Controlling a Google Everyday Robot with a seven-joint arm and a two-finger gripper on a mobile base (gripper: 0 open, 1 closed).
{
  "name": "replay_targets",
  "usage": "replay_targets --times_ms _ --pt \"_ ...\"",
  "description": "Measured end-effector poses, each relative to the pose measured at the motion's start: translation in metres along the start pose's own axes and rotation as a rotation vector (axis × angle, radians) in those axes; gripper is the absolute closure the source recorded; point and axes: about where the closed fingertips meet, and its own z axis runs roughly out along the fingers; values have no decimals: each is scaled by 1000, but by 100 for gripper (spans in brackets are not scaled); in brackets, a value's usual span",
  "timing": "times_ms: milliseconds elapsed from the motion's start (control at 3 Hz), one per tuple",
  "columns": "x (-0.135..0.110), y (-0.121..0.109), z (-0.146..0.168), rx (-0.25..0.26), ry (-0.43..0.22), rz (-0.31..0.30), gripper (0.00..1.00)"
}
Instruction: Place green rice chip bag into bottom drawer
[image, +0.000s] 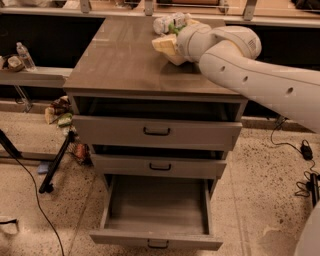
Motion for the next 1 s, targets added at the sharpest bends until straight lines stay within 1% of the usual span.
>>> replay_targets --times_ms 333,1000 --pt "-2 -2 2 0 -8 -1 0" --pt "7 -34 12 46 17 56 0"
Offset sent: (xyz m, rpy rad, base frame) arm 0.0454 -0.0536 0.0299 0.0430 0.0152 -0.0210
